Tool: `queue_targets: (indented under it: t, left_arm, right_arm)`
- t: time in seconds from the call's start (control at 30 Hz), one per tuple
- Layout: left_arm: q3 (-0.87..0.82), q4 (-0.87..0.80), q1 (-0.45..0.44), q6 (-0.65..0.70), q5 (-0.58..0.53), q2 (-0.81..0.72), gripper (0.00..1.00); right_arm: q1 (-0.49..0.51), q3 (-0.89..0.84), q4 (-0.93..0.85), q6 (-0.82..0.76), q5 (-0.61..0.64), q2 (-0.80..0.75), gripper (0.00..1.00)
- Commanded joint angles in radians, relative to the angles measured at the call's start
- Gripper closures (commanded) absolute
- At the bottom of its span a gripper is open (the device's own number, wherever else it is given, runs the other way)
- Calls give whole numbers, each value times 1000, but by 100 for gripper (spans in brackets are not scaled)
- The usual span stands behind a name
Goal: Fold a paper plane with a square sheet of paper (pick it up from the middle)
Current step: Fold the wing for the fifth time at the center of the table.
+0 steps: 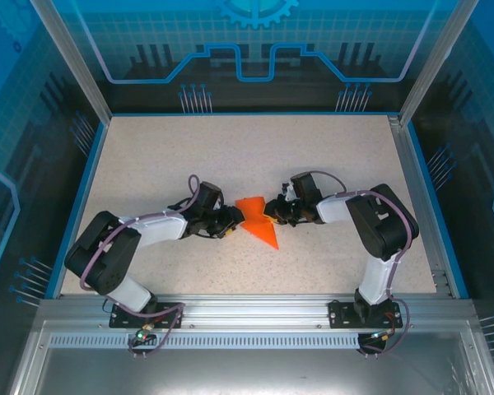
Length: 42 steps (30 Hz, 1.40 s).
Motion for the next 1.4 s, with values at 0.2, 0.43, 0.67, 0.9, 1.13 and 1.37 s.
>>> queue_targets:
  t: [0.2,0.43,0.67,0.9,1.13,1.37]
  left_arm:
    - [37,114,16,-59,68,97,54]
    - [35,169,17,-85,80,136,56]
    - [33,249,22,-120,102,173,59]
    - [27,330,43,-157,125,209,60]
    - [66,358,61,-149,167,242,63]
    - [79,380,88,-146,203,264,68]
  right_arm:
    - [6,-49,-131,-7,66,81,82]
    - [-5,-58,-136,-15,64,80,82]
    - [-8,-60,-136,-23,60,82,82]
    - [-13,-52,-150,-38,55,81,82]
    - [-14,-44,-174,-55,58,80,81]
    - [-13,-41,-181,-68,59,73,81]
